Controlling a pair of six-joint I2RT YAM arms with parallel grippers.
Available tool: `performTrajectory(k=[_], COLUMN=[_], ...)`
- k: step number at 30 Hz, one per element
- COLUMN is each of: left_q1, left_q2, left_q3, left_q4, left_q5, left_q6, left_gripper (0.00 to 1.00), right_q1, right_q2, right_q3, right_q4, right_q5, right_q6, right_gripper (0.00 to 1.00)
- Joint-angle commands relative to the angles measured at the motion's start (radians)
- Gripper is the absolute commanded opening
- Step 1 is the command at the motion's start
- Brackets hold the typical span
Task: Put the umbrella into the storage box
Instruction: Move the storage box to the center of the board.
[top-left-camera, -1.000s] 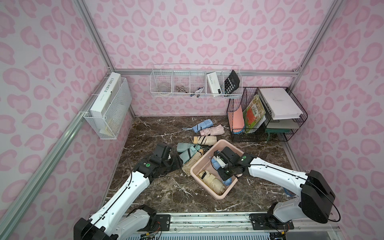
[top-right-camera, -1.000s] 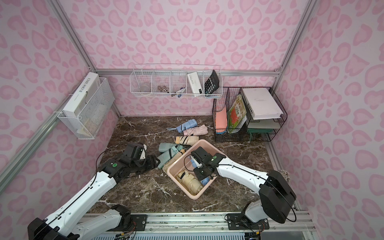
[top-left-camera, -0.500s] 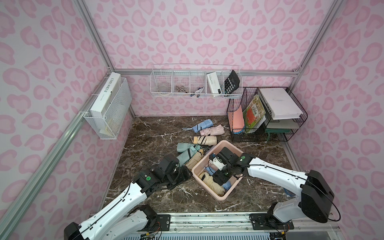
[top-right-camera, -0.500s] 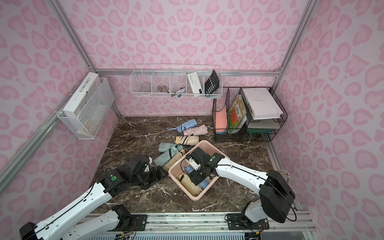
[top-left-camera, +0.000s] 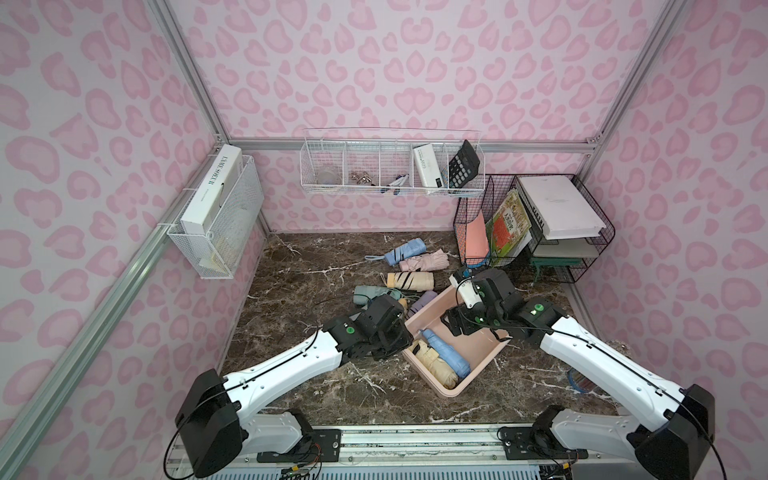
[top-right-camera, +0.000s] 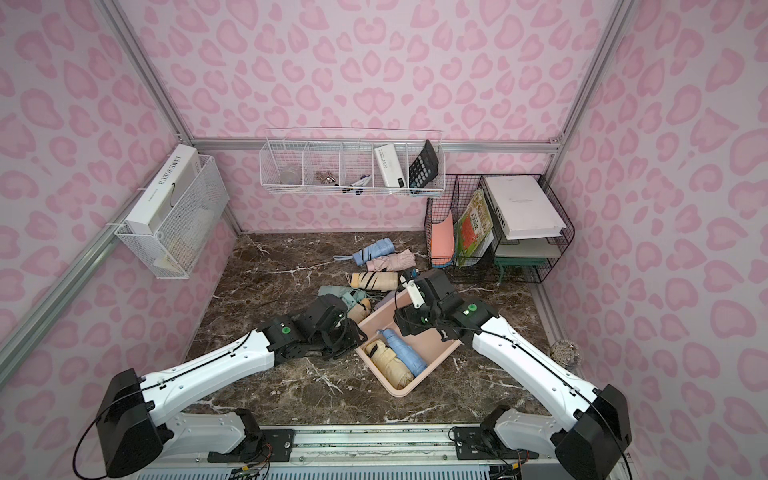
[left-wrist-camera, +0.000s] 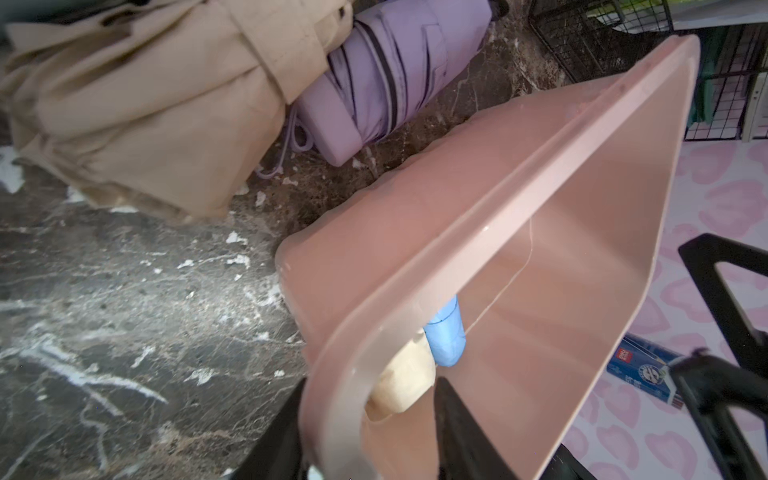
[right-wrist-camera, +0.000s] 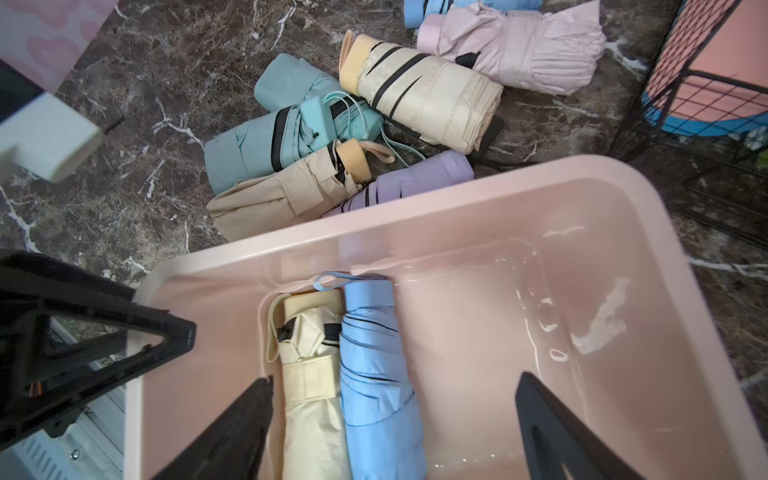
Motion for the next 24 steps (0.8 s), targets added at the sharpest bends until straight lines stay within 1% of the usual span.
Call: performTrajectory(k=[1, 4, 6, 8, 11, 13, 15, 17, 20, 21, 24], left_q1=[0.001, 0.003, 0.014, 0.031, 0.057, 0.079, 0.099, 0.125, 0.209, 0.232, 0.272], left_q2=[0.095, 0.201, 0.243, 0.246, 0.204, 0.176, 0.151, 0.135, 0.132, 0.138, 0.196], left_q3=[0.119, 0.243, 0.3, 0.323, 0.337, 0.354, 0.374, 0.385, 0.392, 0.394, 0.397], left_q4=[-0.007, -0.059, -0.103, -0.137, -0.21, -0.293, -0.369, -0.447, -0.513, -0.533, -0.581], left_q5=[-0.002, 0.006, 0.012, 0.016, -0.001, -0.035, -0.086, -0.138, -0.108, -0.105, -0.134], left_q6=[0.165, 0.283, 0.337, 0.366, 0.424, 0.485, 0.571, 0.685, 0.851, 0.931, 1.126], left_gripper=[0.4, 0.39, 0.42, 0.5, 0.65, 0.71, 0.75, 0.79, 0.8, 0.8, 0.8], right_q1=[-0.019, -0.046, -0.074, -0.104, -0.15, -0.174, -0.186, -0.192, -0.195, -0.194, -0.195], right_q2=[-0.031, -0.063, -0.082, -0.09, -0.083, -0.065, -0.043, -0.015, 0.032, 0.046, 0.078], right_q3=[-0.01, -0.027, -0.035, -0.037, -0.032, -0.023, -0.009, 0.011, 0.047, 0.058, 0.073], right_q4=[0.01, 0.006, 0.006, 0.012, 0.032, 0.049, 0.073, 0.1, 0.133, 0.146, 0.181], right_q5=[0.016, 0.026, 0.024, 0.01, -0.02, -0.044, -0.067, -0.093, -0.125, -0.136, -0.15], right_q6=[0.029, 0.033, 0.036, 0.029, 0.006, -0.013, -0.038, -0.07, -0.104, -0.114, -0.123], right_gripper=[0.85, 0.85, 0.85, 0.85, 0.85, 0.85, 0.84, 0.84, 0.84, 0.84, 0.84])
